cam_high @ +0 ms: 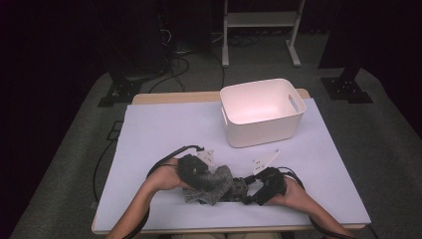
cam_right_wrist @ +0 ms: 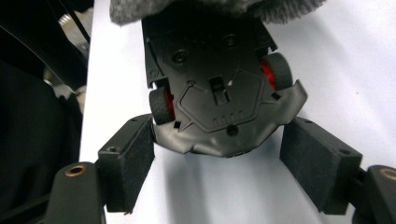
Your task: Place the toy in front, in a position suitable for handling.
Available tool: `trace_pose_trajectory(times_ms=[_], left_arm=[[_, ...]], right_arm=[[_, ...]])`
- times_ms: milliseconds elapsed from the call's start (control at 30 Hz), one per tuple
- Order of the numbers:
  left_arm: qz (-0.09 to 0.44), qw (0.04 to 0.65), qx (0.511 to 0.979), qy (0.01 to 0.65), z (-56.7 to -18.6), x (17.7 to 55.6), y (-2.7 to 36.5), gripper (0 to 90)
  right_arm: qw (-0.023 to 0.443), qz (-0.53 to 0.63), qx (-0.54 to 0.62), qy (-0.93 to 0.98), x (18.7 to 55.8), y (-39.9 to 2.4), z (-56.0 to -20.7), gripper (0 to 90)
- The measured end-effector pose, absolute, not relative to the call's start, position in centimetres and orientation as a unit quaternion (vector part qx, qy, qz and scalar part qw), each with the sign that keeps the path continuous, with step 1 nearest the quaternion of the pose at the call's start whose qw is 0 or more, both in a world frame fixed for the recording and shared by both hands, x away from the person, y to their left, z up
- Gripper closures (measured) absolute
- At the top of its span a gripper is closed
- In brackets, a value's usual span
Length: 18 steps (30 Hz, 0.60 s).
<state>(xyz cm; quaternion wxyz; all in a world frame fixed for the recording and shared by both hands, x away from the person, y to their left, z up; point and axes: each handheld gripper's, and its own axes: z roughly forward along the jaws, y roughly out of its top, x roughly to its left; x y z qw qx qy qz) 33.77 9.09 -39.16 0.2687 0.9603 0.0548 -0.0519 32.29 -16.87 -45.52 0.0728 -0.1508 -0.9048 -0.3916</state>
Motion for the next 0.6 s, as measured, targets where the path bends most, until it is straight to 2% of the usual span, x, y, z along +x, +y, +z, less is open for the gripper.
trace_pose_trajectory(times_ms=[200,600], left_arm=[[-0.049,0.266,0.961,0.051,-39.1,33.9,8.8,68.4],[-0.049,0.262,0.963,0.045,-38.9,34.0,8.3,68.3]], right_arm=[[0.088,-0.385,-0.151,-0.906,33.1,-16.5,-45.0,20.6],[0.124,-0.394,-0.155,-0.897,34.7,-14.8,-44.6,19.7]])
